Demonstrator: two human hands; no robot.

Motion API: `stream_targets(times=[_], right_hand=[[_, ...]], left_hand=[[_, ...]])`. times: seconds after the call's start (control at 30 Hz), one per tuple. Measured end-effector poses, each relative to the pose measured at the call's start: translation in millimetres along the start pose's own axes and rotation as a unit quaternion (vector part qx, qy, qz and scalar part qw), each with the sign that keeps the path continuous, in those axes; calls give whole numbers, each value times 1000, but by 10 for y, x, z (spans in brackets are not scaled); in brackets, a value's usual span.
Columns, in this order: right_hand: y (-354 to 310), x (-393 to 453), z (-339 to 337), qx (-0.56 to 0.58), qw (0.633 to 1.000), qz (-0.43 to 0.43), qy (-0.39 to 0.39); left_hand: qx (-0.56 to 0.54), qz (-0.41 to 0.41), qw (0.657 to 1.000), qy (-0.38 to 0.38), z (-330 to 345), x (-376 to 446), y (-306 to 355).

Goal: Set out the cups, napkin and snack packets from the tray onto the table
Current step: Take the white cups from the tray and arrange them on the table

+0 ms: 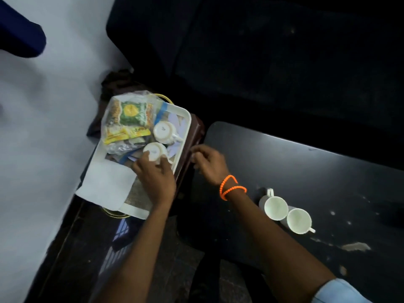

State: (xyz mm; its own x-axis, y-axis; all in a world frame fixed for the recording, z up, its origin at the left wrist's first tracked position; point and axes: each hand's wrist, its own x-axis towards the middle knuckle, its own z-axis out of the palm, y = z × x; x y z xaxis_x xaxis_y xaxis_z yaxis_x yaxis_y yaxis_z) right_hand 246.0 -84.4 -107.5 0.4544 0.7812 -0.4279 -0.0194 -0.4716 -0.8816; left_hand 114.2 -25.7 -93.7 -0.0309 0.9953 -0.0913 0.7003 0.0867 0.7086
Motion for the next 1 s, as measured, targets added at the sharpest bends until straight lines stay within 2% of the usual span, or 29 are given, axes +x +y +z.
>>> stream_targets(times=[0.13, 0.23, 0.37, 0.43, 0.57, 0.67, 0.73, 0.83, 1.0], right_hand=[[-167, 107, 505, 9, 998, 42, -37], [-201, 182, 679, -23, 996, 52, -61], [-187, 193, 692, -39, 996, 51, -63], [-157, 131, 670, -9, 997, 47, -59], [-119, -31, 628, 117, 992, 39, -15], [-133, -90, 463, 208, 975, 77, -15], [-100, -127, 260, 213, 971, 100, -39], [49, -195, -162, 200, 974, 94, -42], [308, -356, -1001, 174, 979, 100, 36]], left_hand=[[-28, -77, 996, -22, -105, 514, -42], [-99, -156, 979, -84, -167, 692, -25], [-124, -217, 956, -152, -224, 776, -57], [-188, -261, 933, -160, -277, 761, -81], [-338, -332, 872, -126, -415, 548, -67], [-437, -330, 824, -149, -375, 284, 7], [-460, -315, 808, -193, -276, 127, 85], [-418, -289, 820, -262, -52, -39, 188], [-286, -201, 851, -392, 468, -336, 438]])
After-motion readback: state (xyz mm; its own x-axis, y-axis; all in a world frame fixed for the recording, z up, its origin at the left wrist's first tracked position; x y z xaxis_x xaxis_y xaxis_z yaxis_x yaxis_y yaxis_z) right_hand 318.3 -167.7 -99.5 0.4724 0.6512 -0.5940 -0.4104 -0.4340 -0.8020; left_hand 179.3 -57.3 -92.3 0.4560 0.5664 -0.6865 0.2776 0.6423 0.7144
